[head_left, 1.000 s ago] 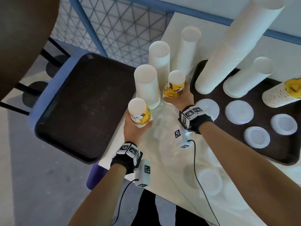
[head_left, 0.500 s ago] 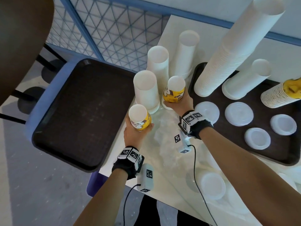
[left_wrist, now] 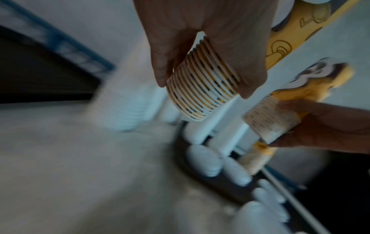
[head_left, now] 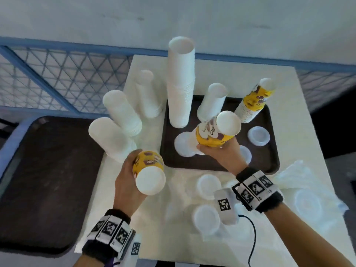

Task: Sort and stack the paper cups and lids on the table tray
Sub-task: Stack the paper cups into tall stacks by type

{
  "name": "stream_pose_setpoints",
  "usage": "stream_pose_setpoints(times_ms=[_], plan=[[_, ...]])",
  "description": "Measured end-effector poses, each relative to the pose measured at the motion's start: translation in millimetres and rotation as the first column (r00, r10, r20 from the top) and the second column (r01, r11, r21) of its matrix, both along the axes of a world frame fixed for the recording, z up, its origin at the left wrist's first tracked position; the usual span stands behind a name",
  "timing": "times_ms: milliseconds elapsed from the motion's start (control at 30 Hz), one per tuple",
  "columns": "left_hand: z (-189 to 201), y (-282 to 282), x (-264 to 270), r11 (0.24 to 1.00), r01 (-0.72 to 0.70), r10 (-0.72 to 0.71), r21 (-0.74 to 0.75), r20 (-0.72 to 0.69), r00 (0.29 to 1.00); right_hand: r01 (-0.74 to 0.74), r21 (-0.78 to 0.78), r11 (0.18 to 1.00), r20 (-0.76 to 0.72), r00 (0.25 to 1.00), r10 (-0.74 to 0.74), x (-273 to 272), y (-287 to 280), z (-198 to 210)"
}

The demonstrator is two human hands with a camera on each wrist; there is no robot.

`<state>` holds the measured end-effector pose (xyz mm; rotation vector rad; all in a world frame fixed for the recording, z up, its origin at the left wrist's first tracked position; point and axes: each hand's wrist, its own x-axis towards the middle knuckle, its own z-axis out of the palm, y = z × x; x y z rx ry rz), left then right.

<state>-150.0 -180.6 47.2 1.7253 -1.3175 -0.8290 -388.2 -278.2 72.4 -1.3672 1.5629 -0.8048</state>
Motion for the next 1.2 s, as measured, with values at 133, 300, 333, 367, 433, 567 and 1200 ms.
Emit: stream_pose_setpoints(times_ms=[133, 300, 333, 367, 433, 567, 1200], plan=[[38.0, -68.0, -98.0, 0.969, 0.23, -0.24, -0.087, -0.139, 0.961, 0.172, -0.089, 0.981, -0.006, 0.985, -0.174, -82.5, -3.8, 24.0], [62.3, -170.6, -200.4, 0.92, 0.369, -0.384, -0.132, -0.118, 0.916, 0.337, -0.072, 0.939, -0.02, 0.94, -0.339, -168.2, -9.6, 38.9], [69.8, -188.2, -215.9, 0.913, 0.379, -0.398, -0.151, -0.127, 0.909, 0.355, -0.078, 0.931, -0.008, 0.934, -0.357, -180.0, -10.6, 42.5], [76.9, -204.4, -229.7, 0.909, 0.382, -0.404, -0.164, -0.132, 0.905, 0.37, -0.087, 0.925, 0.003, 0.929, -0.371, -191.0, -12.5, 45.6], [86.4, -232.0, -252.2, 0.916, 0.379, -0.393, -0.132, -0.109, 0.913, 0.384, -0.097, 0.918, 0.012, 0.923, -0.385, -209.4, -17.6, 54.6], [83.9, -265.0, -278.5, 0.917, 0.396, -0.398, -0.058, -0.033, 0.917, 0.375, -0.115, 0.92, 0.04, 0.927, -0.373, -234.3, -36.7, 82.5], [0.1, -145.9, -188.9, 0.961, 0.27, -0.275, 0.055, 0.1, 0.956, 0.087, -0.142, 0.986, -0.098, 0.99, -0.102, -182.5, -161.1, 145.1]])
